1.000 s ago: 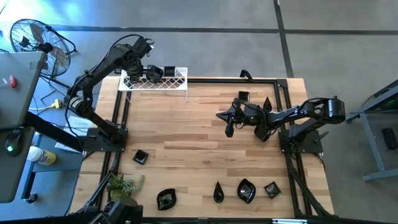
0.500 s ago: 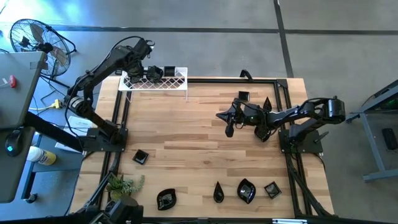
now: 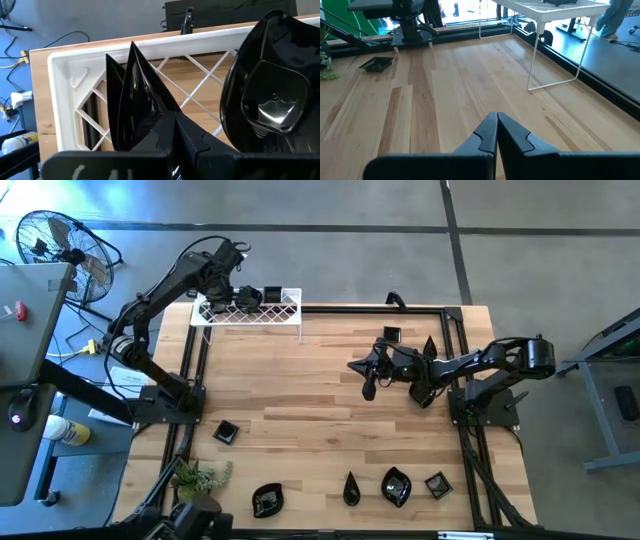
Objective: Pick & Place Mini shaped plates
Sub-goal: Stack the middle drop-shaped plate on top of the drop-shaped plates on the shelf
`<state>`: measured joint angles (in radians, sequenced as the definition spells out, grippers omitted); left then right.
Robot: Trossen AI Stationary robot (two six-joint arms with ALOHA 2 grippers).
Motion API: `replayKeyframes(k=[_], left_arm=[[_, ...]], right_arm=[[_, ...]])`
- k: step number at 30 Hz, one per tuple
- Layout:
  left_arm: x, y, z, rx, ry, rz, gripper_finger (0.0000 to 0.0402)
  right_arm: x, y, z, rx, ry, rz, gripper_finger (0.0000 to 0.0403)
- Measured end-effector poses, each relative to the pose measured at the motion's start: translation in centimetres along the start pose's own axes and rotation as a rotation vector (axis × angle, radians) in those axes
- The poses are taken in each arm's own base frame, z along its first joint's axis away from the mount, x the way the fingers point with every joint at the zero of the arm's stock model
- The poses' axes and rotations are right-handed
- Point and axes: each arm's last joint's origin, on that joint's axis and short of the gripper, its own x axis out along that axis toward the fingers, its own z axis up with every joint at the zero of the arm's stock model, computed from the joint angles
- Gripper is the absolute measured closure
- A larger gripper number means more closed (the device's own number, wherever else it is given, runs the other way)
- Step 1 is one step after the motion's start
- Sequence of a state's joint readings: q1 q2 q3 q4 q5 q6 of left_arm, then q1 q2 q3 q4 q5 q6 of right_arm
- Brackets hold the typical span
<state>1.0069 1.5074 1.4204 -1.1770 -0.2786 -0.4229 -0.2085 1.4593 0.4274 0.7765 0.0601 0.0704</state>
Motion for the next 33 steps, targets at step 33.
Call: replayKeyframes(k=[33], left_arm=[[0.2, 0.0, -0.5, 0.061, 0.049, -0.020, 0.0401]], right_arm=[[0.0, 0.0, 0.0, 0.000, 0.001, 0.000, 0.0397]])
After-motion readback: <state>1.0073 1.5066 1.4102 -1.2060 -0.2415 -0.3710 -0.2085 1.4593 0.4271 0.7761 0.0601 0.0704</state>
